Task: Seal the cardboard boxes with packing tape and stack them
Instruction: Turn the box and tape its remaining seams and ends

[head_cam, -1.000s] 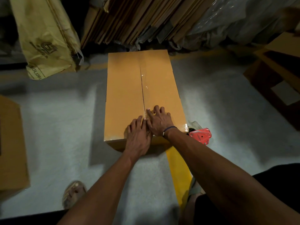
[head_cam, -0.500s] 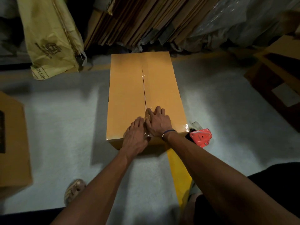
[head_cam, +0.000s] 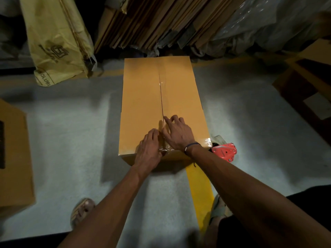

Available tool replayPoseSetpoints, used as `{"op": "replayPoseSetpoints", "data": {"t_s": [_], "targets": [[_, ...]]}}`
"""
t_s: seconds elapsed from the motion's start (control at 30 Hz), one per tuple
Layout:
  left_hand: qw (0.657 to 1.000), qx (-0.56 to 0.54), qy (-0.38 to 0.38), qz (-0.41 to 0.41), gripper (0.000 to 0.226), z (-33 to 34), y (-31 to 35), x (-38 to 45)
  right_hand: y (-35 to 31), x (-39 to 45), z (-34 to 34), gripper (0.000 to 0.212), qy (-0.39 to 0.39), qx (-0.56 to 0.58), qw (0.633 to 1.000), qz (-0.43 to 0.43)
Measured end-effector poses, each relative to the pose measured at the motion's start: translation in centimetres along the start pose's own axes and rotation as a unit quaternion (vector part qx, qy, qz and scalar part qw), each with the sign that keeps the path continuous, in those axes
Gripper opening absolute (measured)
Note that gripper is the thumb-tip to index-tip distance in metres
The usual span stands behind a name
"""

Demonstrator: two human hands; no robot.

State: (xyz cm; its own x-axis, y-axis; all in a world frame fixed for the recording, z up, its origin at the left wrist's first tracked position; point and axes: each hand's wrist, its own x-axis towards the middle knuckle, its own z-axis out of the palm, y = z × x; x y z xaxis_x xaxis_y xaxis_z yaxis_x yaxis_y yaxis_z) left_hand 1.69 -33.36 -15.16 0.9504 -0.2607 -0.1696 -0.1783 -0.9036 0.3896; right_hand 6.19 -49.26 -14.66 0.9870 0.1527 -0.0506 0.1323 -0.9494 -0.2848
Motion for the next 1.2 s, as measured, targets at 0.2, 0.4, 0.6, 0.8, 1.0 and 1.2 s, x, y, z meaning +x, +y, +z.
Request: {"op": "replayPoseSetpoints", "data": {"t_s": [0.2,0.4,0.6,0.8,1.0,1.2], "targets": [[1.000,0.003,0.001,0.011,0.100,-0.1,-1.2,1.0,-0.5,5.6,-0.2,0.051,-0.043,-0.039,0.997,0.048],[1.000,0.001,-0.004,0.019,0.098,-0.1,-1.7,1.2,-0.3,4.7,0.9,0.059,-0.044,-0.135,0.990,0.015],[1.000,0.005,-0.010,0.020,0.092,-0.6,-1.2,0.9,-0.8,1.7,0.8,0.061,-0.050,-0.171,0.984,-0.018],[1.000,0.017,-0.021,0.013,0.088,-1.0,-0.8,0.7,-1.4,-1.7,0.7,0.053,-0.057,-0.138,0.989,-0.024],[1.000,0.012,-0.024,0.011,0.085,-1.2,-0.5,0.6,-2.0,-6.8,0.3,0.052,-0.057,-0.036,0.998,-0.015],[0.997,-0.013,0.068,-0.022,0.073,-3.0,-3.6,-0.7,1.1,-9.9,-0.4,0.056,0.115,0.056,0.963,0.236]]}}
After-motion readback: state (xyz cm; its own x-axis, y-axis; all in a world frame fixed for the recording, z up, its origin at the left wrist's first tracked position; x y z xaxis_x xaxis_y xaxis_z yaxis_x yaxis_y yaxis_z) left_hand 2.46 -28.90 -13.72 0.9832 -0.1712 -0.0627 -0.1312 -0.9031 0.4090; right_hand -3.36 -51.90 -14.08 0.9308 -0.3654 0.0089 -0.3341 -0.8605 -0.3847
